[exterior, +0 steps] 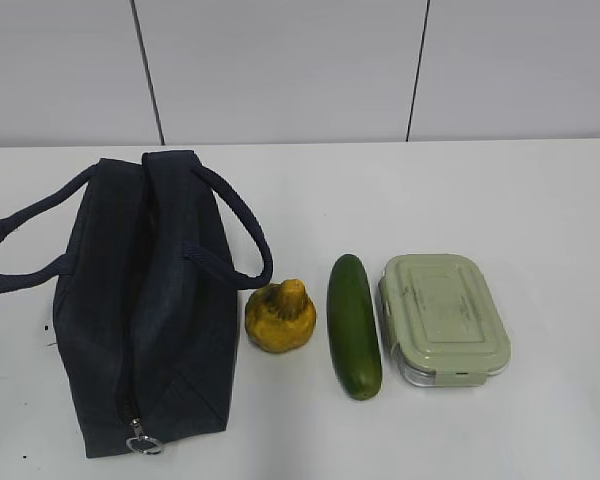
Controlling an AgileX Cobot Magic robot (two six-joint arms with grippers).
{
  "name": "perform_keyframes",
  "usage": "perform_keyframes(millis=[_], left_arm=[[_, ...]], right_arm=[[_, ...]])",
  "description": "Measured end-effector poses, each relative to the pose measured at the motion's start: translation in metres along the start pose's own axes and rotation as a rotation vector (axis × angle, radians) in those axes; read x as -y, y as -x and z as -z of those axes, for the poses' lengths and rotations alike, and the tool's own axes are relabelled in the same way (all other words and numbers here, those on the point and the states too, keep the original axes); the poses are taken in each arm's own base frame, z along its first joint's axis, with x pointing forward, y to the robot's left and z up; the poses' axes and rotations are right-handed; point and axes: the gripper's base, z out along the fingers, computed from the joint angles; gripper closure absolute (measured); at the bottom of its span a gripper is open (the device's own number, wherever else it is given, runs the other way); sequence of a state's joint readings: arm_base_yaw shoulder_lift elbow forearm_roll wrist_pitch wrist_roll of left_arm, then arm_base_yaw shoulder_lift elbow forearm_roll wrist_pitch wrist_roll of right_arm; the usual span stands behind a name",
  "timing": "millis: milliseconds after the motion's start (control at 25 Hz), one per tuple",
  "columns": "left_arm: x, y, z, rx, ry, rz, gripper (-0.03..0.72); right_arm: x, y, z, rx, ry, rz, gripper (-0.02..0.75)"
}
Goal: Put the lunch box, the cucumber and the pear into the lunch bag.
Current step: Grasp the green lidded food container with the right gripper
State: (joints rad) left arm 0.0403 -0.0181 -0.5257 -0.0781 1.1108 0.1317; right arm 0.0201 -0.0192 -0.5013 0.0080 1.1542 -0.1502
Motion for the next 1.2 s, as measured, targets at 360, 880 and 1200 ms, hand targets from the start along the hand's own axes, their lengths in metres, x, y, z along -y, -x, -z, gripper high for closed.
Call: perform_keyframes(millis=[360, 880, 1200], left_arm=[[0.000, 0.000, 0.000, 0.000, 0.000, 0.000, 0.452], [0.000, 0.000, 0.000, 0.000, 0.000, 0.000, 0.452], [0.000, 0.000, 0.000, 0.000, 0.000, 0.000, 0.452]], right_arm=[[0.000, 0.000, 0.000, 0.000, 0.000, 0.000, 0.248], [0.012, 0.026, -0.018, -0.041, -0.081, -0.169, 0.248], [0.014, 0.059, -0.048, 0.031, -0.057, -0.180, 0.248]])
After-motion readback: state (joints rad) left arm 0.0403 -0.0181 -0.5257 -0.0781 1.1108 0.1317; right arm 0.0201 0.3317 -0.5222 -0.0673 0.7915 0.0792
